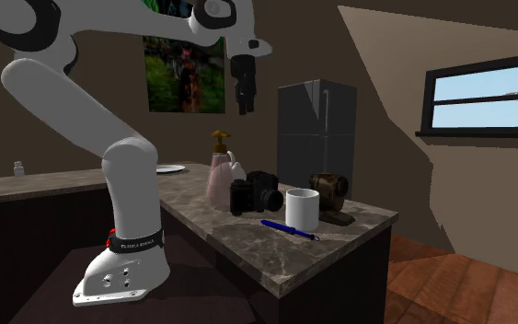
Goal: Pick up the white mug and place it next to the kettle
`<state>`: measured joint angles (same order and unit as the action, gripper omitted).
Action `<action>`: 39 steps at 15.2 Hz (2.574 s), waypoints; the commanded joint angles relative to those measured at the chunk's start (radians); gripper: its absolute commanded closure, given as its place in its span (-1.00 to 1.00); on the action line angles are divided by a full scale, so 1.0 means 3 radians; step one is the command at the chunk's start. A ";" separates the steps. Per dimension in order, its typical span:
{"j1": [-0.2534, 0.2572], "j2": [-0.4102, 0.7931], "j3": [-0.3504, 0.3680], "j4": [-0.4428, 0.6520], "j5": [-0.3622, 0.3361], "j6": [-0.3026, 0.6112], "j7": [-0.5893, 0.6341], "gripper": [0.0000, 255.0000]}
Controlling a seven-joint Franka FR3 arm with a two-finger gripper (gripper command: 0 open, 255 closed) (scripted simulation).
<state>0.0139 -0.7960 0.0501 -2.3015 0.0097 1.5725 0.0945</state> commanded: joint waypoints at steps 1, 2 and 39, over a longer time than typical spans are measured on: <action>0.0000 0.0000 0.0000 0.0000 0.0000 0.0000 0.0000 -1.00; -0.0014 0.0048 -0.0035 -0.0056 -0.0020 0.0093 -0.0035 -1.00; -0.0289 0.2340 -0.0794 -0.0358 -0.0116 0.2453 -0.0871 -1.00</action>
<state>-0.0727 -0.0941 -0.1880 -2.4090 -0.0250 2.3083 -0.1669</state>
